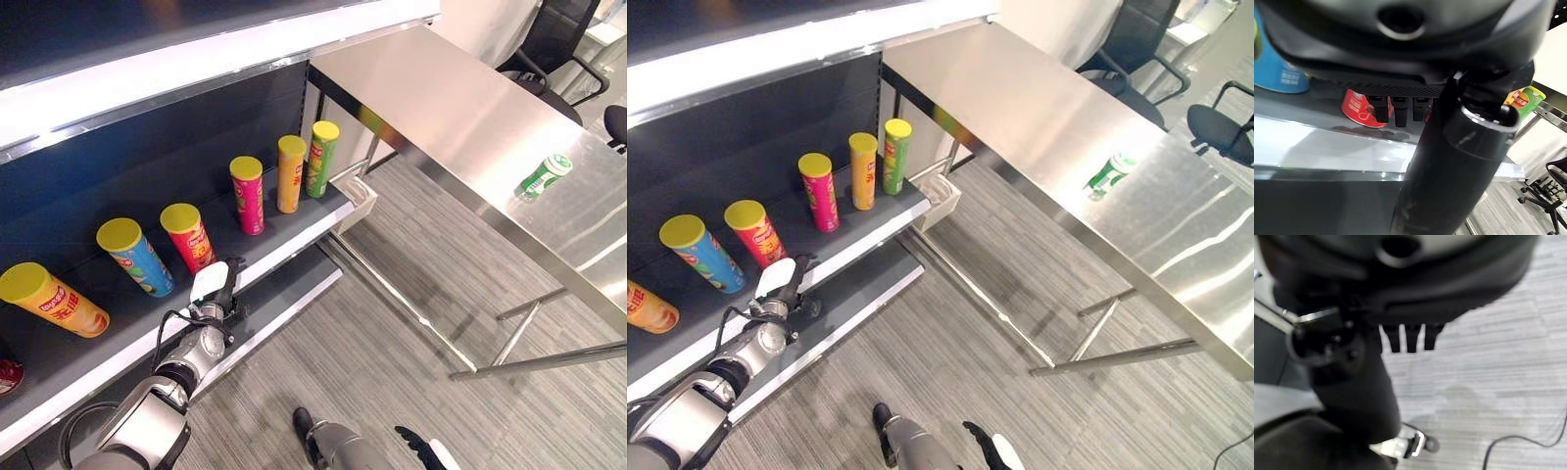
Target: Put the goods on the table back onto the shelves and tidy them up.
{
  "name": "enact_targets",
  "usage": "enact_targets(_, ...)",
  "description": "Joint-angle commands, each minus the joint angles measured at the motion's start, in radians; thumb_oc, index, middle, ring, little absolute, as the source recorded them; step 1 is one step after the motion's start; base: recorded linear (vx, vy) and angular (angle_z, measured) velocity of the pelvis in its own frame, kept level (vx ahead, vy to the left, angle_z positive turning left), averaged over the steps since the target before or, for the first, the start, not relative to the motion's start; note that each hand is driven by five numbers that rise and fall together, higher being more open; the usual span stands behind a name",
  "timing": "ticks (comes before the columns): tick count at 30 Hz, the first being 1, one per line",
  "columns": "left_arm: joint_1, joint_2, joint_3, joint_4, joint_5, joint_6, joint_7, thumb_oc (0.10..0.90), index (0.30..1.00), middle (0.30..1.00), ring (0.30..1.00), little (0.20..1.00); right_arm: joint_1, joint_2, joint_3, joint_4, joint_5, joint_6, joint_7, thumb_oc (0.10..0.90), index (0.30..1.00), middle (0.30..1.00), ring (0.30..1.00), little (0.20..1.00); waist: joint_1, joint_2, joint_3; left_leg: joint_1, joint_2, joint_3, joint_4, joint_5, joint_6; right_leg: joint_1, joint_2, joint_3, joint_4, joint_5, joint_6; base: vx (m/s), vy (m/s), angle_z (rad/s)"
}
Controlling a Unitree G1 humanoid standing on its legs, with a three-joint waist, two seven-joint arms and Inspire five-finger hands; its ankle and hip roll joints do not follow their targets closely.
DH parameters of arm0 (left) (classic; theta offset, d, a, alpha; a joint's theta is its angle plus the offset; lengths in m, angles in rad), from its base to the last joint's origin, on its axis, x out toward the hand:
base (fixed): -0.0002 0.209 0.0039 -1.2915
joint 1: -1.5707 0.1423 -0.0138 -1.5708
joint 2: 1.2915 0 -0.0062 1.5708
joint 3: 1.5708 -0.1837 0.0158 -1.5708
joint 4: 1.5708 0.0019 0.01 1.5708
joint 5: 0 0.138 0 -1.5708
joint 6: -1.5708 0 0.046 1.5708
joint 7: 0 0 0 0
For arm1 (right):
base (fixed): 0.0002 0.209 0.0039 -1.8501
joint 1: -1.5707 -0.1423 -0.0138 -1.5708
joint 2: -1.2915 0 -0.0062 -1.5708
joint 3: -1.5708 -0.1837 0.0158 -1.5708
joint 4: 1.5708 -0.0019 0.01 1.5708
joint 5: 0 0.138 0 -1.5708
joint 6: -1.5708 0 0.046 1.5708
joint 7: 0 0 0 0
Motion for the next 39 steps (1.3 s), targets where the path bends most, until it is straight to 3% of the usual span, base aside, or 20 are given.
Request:
enact_targets(1,-0.134,0.024,0.041,0.037,0.038,-0.029,0.052,0.800,0.900,0.900,0.900,0.900,0.095,-0.011,0.015,-0.093,-0.004,-0.076,-0.011,0.800,0.900,0.900,0.900,0.900,-0.023,0.014,-0.058,0.013,0.122,-0.061,0.003,0.010,-0.101,0.167,-0.097,0.016,-0.324,0.144,0.140,0.00,0.000,0.00)
enact_targets(25,-0.136,0.037,0.009,0.039,0.075,-0.025,0.040,0.800,0.900,0.900,0.900,0.900,0.101,-0.035,-0.004,-0.113,-0.007,-0.079,-0.008,0.800,0.900,0.900,0.900,0.900,-0.027,0.041,-0.070,-0.023,0.128,-0.065,0.004,0.016,-0.101,0.126,-0.089,0.014,-0.307,0.138,0.135,0.01,0.002,0.01)
enact_targets(39,-0.034,-0.061,0.015,-0.025,0.034,-0.055,0.039,0.800,0.900,0.900,0.900,0.900,0.094,-0.009,-0.015,-0.093,0.000,-0.068,-0.039,0.800,0.900,0.900,0.900,0.900,0.012,0.062,-0.077,-0.029,0.122,-0.098,0.006,0.018,-0.101,0.151,-0.096,-0.005,-0.308,0.121,0.130,0.01,0.001,0.01)
